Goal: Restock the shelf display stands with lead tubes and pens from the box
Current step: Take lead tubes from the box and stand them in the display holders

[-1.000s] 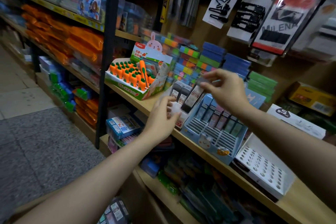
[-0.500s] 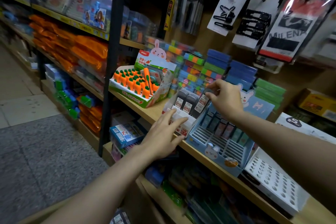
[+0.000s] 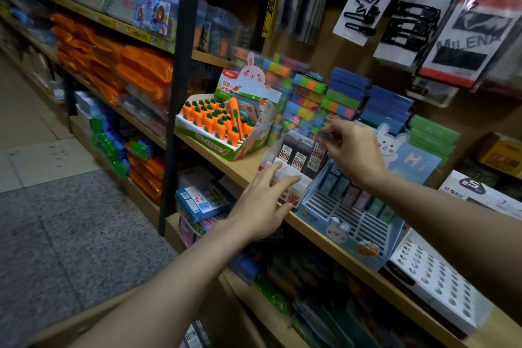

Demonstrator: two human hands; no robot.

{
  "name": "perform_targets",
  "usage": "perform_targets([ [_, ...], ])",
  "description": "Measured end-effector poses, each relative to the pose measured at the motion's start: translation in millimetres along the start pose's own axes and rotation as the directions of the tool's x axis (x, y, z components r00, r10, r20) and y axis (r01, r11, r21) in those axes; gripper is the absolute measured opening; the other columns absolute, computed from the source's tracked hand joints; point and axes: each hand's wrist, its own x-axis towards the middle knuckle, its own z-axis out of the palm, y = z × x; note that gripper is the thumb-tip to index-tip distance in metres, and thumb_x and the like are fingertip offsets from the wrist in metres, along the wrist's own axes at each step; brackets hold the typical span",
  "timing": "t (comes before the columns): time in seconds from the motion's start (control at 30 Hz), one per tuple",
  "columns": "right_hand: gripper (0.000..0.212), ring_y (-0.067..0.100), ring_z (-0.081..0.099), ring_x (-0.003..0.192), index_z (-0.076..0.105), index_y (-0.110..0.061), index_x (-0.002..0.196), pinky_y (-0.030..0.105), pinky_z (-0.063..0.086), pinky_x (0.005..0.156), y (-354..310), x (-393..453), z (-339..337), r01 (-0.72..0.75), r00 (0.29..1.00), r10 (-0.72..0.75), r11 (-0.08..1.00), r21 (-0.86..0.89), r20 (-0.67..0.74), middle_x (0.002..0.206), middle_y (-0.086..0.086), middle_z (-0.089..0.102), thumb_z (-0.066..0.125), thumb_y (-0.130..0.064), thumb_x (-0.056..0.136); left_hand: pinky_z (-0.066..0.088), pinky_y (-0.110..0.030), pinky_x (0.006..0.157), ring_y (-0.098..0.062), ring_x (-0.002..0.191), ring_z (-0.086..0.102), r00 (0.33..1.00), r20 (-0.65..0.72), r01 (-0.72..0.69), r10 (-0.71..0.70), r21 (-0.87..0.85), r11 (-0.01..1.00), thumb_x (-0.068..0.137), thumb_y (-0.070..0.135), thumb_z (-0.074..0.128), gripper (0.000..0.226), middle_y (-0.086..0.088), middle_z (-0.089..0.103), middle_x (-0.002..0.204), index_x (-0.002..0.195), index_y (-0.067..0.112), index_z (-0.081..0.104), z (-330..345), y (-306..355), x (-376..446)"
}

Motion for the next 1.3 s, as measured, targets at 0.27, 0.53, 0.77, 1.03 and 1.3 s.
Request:
perform_targets([
  [0.27, 0.019, 0.024, 0.061, 0.1, 0.072, -0.019, 0.108, 0.043, 0.051, 0.086, 4, -17, 11, -0.01, 0.981, 0.036, 0.99, -0.139, 0.189, 0.11, 0.004, 0.066, 0.063, -0.025, 0.092, 0.023, -0.047, 0.118, -0.014, 0.149, -0.003, 1.0, 0.008, -0.003, 0.003, 0.004, 1.0, 0.095, 0.033, 0.056, 0.057, 0.012, -0.002, 0.16, 0.145, 0.041, 0.03, 1, -1, -2],
  [0.53, 0.023, 0.011, 0.057, 0.1, 0.068, -0.014, 0.113, 0.024, 0.046, 0.091, -6, -22, -19, -0.069, 0.991, 0.087, 0.982, 0.175, -0.1, 0.109, 0.001, 0.063, 0.059, -0.01, 0.092, 0.034, -0.036, 0.11, -0.013, 0.148, 0.008, 0.995, -0.074, -0.078, 0.073, -0.071, 0.994, 0.096, 0.023, 0.054, 0.053, 0.016, 0.003, 0.16, 0.143, 0.037, 0.035, 0, -1, -16],
  [0.77, 0.014, 0.003, 0.064, 0.082, 0.067, -0.019, 0.089, 0.016, 0.051, 0.072, -70, -116, 10, -0.09, 0.969, 0.225, 0.711, 0.697, -0.104, 0.087, -0.012, 0.067, 0.062, -0.006, 0.088, 0.053, -0.034, 0.087, -0.004, 0.096, 0.061, 0.99, -0.039, 0.117, -0.132, -0.275, 0.954, 0.09, 0.017, 0.06, 0.012, 0.012, 0.066, 0.099, 0.099, 0.024, 0.065, -8, -20, -74],
  [1.03, 0.029, 0.013, 0.065, 0.074, 0.063, -0.028, 0.083, 0.03, 0.052, 0.073, -125, -278, 135, -0.51, 0.763, -0.011, 0.605, 0.612, 0.646, 0.083, -0.002, 0.07, 0.066, 0.0, 0.082, 0.047, -0.024, 0.081, -0.02, 0.097, 0.064, 0.635, 0.236, 0.757, -0.736, 0.0, 0.653, 0.087, 0.01, 0.061, 0.018, -0.005, 0.068, 0.106, 0.104, 0.017, 0.064, 27, -92, -244],
  [1.3, 0.03, 0.011, 0.055, 0.086, 0.06, -0.011, 0.119, 0.007, 0.037, 0.063, -129, -351, 211, -0.673, 0.342, 0.079, 0.716, 0.185, 0.936, 0.099, 0.002, 0.062, 0.06, -0.007, 0.09, 0.052, -0.043, 0.088, -0.038, 0.096, 0.062, 0.376, 0.088, 0.911, -0.922, -0.215, 0.351, 0.087, -0.002, 0.059, 0.024, -0.022, 0.063, 0.111, 0.111, 0.003, 0.061, 123, -126, -314],
])
